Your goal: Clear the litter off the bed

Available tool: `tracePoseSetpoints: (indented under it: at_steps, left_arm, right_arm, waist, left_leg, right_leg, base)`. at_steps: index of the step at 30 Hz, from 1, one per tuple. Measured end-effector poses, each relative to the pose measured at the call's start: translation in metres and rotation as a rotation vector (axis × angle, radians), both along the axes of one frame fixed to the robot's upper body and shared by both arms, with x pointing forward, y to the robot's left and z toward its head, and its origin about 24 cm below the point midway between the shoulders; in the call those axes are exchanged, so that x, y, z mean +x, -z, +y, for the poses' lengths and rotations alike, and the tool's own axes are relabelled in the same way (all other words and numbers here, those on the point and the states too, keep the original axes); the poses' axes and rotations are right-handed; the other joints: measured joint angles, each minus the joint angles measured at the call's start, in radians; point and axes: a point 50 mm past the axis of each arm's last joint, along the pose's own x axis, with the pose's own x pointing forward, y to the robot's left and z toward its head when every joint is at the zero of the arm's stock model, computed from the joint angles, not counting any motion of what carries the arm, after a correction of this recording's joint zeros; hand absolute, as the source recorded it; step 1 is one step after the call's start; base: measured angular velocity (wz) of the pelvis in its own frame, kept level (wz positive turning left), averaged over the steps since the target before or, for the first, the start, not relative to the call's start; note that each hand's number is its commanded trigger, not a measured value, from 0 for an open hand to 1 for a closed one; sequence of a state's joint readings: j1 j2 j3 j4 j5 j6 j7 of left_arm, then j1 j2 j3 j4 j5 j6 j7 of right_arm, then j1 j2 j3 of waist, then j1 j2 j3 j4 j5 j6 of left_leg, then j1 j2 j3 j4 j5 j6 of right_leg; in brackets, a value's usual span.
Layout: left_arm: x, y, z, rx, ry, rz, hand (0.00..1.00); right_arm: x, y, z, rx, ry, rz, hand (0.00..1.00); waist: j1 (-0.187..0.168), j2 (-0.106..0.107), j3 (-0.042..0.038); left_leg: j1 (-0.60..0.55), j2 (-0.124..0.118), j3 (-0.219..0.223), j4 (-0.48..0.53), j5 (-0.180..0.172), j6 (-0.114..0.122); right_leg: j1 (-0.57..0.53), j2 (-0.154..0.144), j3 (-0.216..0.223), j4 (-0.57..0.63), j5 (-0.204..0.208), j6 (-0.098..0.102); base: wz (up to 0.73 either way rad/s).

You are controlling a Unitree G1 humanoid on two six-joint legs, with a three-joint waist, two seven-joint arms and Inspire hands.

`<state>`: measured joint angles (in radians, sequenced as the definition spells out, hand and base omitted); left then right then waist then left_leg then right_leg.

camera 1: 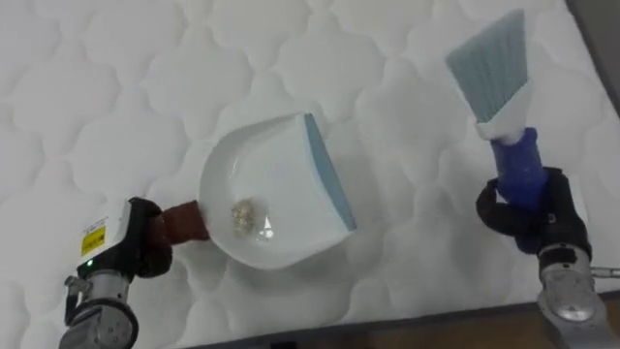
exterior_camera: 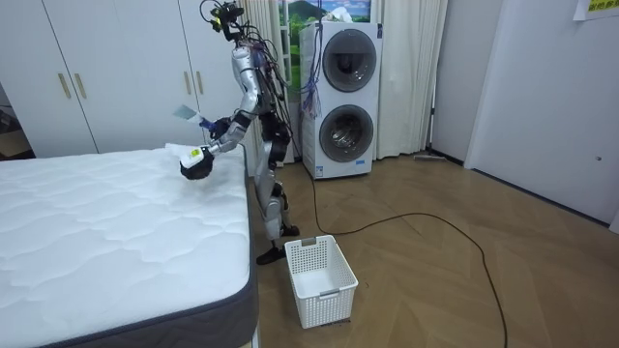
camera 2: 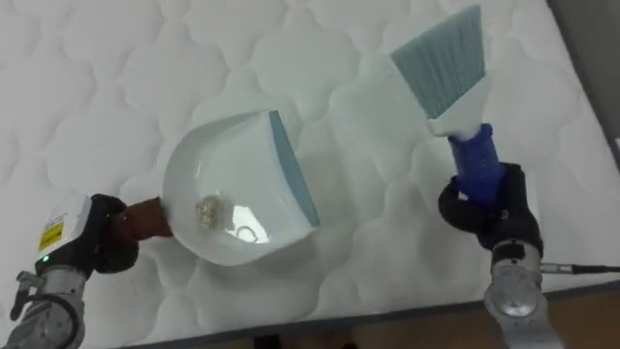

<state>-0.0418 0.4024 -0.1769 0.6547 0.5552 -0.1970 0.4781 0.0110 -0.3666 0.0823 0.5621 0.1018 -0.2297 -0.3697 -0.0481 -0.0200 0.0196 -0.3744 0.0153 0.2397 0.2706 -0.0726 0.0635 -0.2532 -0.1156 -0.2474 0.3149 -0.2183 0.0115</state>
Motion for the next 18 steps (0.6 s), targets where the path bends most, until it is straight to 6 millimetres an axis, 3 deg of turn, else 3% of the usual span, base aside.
tracePoseSetpoints:
  at_steps: [3, 7, 10, 12, 18]
  left_arm:
    - [0.004, -0.007, -0.005, -0.017, 0.015, -0.039, 1.00]
    - [0.009, -0.018, -0.014, -0.049, 0.033, -0.109, 1.00]
    - [0.009, -0.022, -0.024, -0.084, 0.052, -0.142, 1.00]
    - [0.007, -0.022, -0.028, -0.101, 0.060, -0.151, 1.00]
    - [0.004, -0.037, -0.026, -0.136, 0.047, -0.228, 1.00]
  right_arm:
    - [-0.013, 0.010, -0.001, 0.018, 0.019, 0.040, 0.00]
    - [-0.016, 0.011, -0.001, 0.019, 0.023, 0.047, 0.00]
    - [-0.017, 0.012, -0.001, 0.020, 0.025, 0.049, 0.00]
    - [-0.017, 0.012, 0.000, 0.023, 0.024, 0.049, 0.00]
    - [-0.004, -0.009, 0.007, 0.033, -0.006, -0.063, 0.00]
  waist:
    - [0.007, -0.004, -0.0051]
    - [0.019, -0.001, -0.0075]
    - [0.026, 0.006, -0.0168]
    - [0.029, 0.007, -0.0183]
    - [0.033, 0.005, -0.0212]
  left_leg:
    - [0.051, 0.003, 0.000, -0.011, -0.006, -0.007]
    - [0.105, 0.006, 0.002, -0.034, -0.011, -0.011]
    - [0.161, 0.005, 0.004, -0.049, -0.013, -0.014]
    - [0.192, 0.004, 0.007, -0.058, -0.014, -0.017]
    - [0.245, 0.002, 0.033, -0.088, -0.016, -0.021]
  right_leg:
    - [0.054, 0.013, 0.011, -0.027, 0.005, 0.001]
    - [0.097, 0.019, 0.021, -0.049, 0.010, -0.002]
    - [0.155, 0.031, 0.025, -0.082, 0.018, 0.000]
    - [0.187, 0.032, 0.028, -0.097, 0.020, 0.001]
    - [0.219, 0.035, 0.055, -0.103, 0.021, 0.002]
  base:
    - [-0.05]
    - [-0.09]
    - [-0.03]
    - [-0.07]
    - [-0.13]
